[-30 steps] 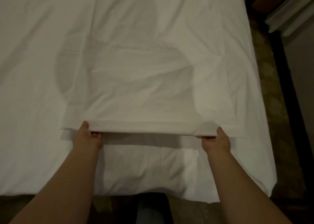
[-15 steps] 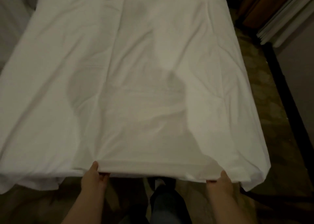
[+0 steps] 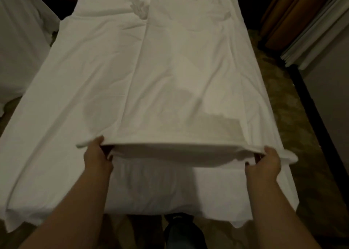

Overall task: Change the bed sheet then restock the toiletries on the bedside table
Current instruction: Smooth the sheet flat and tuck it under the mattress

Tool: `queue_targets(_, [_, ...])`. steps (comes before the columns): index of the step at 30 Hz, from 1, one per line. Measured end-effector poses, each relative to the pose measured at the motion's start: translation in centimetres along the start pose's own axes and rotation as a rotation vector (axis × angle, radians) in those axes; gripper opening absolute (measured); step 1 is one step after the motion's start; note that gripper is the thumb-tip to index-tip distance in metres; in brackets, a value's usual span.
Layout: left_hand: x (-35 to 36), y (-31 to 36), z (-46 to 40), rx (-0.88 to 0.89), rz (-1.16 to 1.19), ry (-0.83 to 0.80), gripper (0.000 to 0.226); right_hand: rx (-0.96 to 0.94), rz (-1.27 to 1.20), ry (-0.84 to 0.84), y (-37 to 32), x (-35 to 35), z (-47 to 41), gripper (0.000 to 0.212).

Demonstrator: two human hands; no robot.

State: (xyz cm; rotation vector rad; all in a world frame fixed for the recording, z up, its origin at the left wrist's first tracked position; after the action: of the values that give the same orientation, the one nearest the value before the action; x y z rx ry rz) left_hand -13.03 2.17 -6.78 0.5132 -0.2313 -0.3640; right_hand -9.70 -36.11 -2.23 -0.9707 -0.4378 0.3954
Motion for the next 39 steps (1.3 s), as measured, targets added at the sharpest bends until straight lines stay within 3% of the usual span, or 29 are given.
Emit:
queue_targets(7, [13.8, 8.3, -3.1, 0.144, -0.126, -0.053, 0.037, -0.021, 0.012, -0.152, -3.6, 14.2, -7.7, 0.034])
queue_targets(11, [20.4, 10.9, -6.6, 0.154, -0.228, -0.031, 0.036, -0.047, 0.079, -0.184, -2.8, 20.4, -12.6, 0.025])
queue_targets(15, [24.9, 11.2, -11.1, 0.189, -0.363, -0.033, 0.019, -0.066, 0.250, -0.198, 0.4, 23.5, -17.6, 0.027])
queue_targets(17, [26.5, 10.3, -13.0, 0.303, -0.569, -0.061, 0.029, -0.177, 0.400, -0.229, 2.8, 24.2, -19.8, 0.030])
queue_targets(19, [26.9, 8.3, -14.7, 0.553, -1.053, 0.083, 0.047, -0.405, 0.733, -0.270, 5.9, 24.5, -20.1, 0.043])
queue_targets(21, [26.2, 4.1, -15.7, 0.760, -1.508, 0.177, 0.058, -0.747, 1.061, -0.480, 10.2, 25.0, -17.9, 0.051])
queue_targets(23, [25.2, -0.8, -16.4, 0.963, -1.802, 0.077, 0.058, -1.037, 1.329, -0.774, 15.4, 25.1, -14.5, 0.056])
queue_targets(26, [23.7, -7.2, -17.4, 1.168, -2.123, -0.218, 0.060, -1.194, 1.625, -1.129, 21.1, 25.3, -11.2, 0.058])
queue_targets(29, [23.4, -9.1, -18.2, 1.197, -2.232, -0.402, 0.061, -1.271, 1.696, -1.319, 23.1, 24.8, -12.8, 0.056])
queue_targets(32, [22.7, -6.8, -20.8, 1.103, -2.291, -0.367, 0.059, -1.300, 1.778, -1.219, 21.3, 22.6, -17.6, 0.056])
queue_targets(36, [20.2, -0.8, -24.2, 0.926, -2.222, -0.005, 0.068, -1.143, 1.882, -0.921, 16.5, 16.1, -22.4, 0.052])
queue_targets(39, [18.9, 1.5, -24.3, 0.671, -2.083, 0.274, 0.076, -0.978, 1.912, -0.734, 14.7, 13.2, -23.5, 0.056])
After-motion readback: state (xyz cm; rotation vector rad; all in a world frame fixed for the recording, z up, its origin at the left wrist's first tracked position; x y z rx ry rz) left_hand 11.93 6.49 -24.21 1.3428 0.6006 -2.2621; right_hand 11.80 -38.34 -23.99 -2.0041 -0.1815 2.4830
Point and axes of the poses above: each hand's wrist, its own z-axis away from the middle knuckle, its own x-axis out of the palm, y = z × x, the point moved 4 cm from there along -z, towards the middle knuckle, and after that the axes turned 9 degrees about -x, right-handed, at the moved point
